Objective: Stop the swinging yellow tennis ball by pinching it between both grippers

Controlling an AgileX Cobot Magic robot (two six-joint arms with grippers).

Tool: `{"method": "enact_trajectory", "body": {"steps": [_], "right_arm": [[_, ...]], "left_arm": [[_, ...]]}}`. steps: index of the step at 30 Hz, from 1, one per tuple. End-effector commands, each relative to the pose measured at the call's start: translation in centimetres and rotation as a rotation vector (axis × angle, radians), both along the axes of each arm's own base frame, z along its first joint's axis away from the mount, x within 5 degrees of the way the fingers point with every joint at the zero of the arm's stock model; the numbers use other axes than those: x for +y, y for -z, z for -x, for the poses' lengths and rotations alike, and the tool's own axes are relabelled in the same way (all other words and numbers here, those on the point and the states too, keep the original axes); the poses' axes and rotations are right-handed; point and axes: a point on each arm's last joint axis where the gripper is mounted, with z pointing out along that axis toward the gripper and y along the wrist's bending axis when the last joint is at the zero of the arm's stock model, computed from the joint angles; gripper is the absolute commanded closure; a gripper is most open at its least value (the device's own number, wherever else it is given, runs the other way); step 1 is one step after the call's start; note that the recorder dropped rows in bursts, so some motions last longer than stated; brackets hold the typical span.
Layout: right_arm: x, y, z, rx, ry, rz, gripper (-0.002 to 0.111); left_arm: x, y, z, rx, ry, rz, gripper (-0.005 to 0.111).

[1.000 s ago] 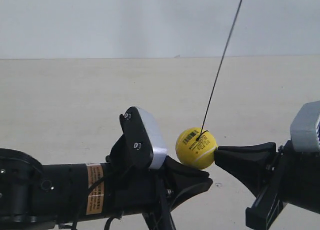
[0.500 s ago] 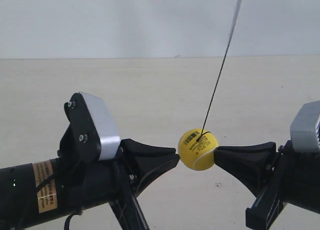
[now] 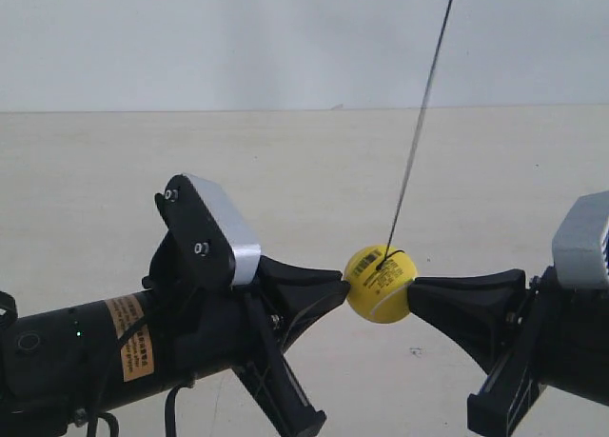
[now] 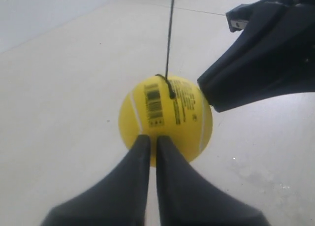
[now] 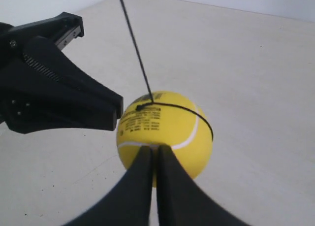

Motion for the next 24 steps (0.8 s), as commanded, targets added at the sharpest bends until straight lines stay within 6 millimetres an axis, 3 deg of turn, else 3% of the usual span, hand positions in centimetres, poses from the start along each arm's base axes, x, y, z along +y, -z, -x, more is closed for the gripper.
{"method": "enact_trajectory", "body": {"steps": [1, 15, 24], "right_arm": [[0.03, -0.11, -0.09, -0.009, 0.0, -0.001, 0.108], [-0.02, -0.09, -0.16, -0.02, 0.006, 0.009, 0.108], [-0.79, 0.02, -1.05, -0.05, 0.127, 0.051, 0.108]], "left_arm": [[-0.16, -0.18, -0.16, -0.01, -0.005, 0.014, 0.102], [-0.21, -0.34, -0.18, -0.014, -0.006, 0.034, 0.102], [-0.2, -0.28, -0.15, -0.012, -0.003, 0.026, 0.102]]}}
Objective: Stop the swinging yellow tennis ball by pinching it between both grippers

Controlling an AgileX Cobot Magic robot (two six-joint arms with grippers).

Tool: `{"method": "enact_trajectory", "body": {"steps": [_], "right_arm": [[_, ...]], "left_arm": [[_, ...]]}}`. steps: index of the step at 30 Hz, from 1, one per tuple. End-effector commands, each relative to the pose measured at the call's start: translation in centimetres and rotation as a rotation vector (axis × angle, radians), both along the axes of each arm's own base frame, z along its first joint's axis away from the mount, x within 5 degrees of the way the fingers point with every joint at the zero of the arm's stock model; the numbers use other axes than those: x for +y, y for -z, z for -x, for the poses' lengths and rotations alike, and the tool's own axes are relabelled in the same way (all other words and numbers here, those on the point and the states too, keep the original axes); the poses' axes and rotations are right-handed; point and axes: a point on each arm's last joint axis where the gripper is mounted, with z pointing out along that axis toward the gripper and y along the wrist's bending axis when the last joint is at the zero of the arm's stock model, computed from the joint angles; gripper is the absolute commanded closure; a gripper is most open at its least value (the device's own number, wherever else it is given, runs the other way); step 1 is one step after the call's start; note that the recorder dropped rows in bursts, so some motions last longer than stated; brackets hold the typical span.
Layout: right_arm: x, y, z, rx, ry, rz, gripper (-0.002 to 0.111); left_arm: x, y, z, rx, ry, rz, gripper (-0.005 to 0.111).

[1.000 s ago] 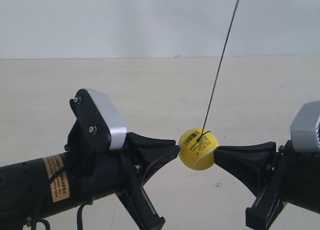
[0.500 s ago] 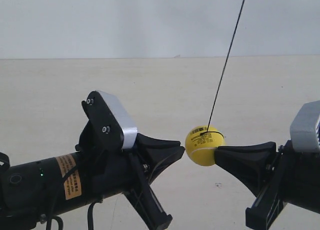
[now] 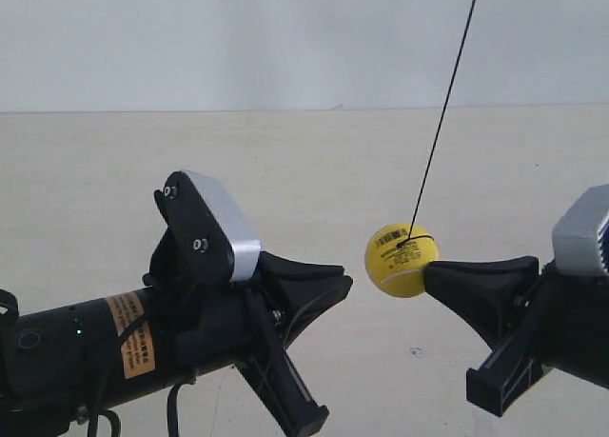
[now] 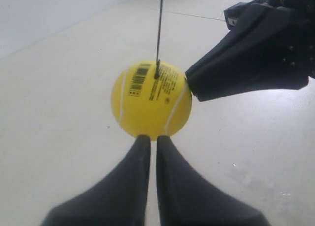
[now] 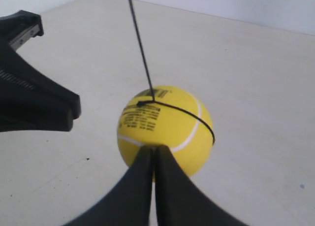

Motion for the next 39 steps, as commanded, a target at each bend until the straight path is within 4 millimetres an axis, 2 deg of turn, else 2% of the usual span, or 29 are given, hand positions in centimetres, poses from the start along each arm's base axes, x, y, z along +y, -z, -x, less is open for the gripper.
{"method": "enact_trajectory", "body": {"steps": [1, 8, 16, 39], "right_arm": [[-0.2, -0.1, -0.3, -0.013, 0.032, 0.01, 0.108], [-0.2, -0.1, -0.3, -0.008, 0.04, 0.003, 0.108], [0.0, 0.1, 0.0, 0.029, 0.001, -0.006, 0.108], [0.1, 0.1, 0.2, 0.043, -0.016, -0.009, 0.108]], "left_arm": [[-0.1, -0.1, -0.1, -0.003, -0.002, 0.008, 0.102], [-0.3, 0.0, 0.2, 0.016, 0.026, 0.015, 0.102], [-1.0, 1.6, 0.3, 0.036, 0.085, 0.014, 0.102], [-1.1, 1.5, 0.3, 0.021, 0.09, 0.046, 0.102]]}}
